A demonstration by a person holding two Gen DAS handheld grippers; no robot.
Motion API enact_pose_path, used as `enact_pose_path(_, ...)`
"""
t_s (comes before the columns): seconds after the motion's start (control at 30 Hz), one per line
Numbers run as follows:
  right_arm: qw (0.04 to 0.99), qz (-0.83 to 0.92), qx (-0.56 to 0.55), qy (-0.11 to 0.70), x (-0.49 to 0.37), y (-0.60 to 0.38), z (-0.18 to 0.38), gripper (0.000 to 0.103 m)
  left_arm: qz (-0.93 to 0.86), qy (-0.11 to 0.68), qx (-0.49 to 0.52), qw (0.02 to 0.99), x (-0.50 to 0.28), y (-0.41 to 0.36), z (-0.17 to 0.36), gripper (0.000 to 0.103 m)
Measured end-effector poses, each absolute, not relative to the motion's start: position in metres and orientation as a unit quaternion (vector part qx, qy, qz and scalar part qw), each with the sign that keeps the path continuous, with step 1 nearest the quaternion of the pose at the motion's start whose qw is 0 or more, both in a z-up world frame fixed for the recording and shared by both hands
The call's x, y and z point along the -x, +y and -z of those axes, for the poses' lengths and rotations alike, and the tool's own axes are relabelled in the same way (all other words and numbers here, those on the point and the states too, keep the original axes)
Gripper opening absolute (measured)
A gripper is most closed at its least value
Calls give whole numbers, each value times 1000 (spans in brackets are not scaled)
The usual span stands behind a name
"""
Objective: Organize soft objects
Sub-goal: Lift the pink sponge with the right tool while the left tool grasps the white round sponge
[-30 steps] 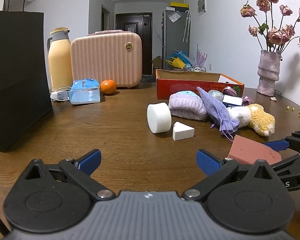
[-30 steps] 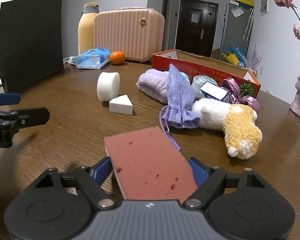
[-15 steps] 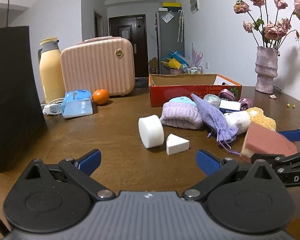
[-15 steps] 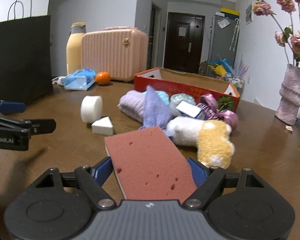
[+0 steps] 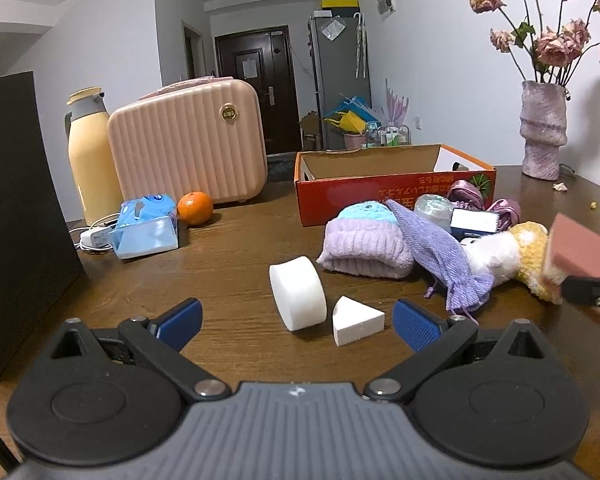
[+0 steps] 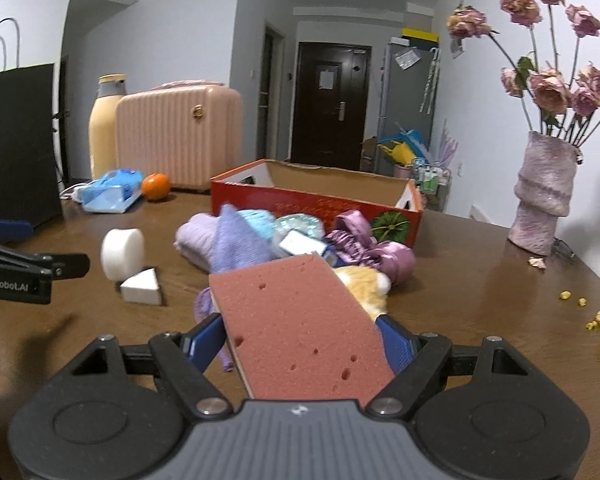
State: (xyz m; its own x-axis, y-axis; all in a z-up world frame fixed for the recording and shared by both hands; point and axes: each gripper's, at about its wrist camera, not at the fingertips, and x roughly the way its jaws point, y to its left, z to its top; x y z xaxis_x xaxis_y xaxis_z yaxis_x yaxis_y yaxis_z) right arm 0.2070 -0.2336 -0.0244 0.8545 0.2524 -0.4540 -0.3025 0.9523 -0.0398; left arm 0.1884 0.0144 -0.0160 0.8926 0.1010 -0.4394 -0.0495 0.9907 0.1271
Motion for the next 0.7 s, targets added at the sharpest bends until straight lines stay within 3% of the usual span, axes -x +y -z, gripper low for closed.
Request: enact_pose_path(0.7, 975, -86, 14, 204, -256, -273, 25, 81, -86, 274, -49, 957, -271, 25, 41, 103)
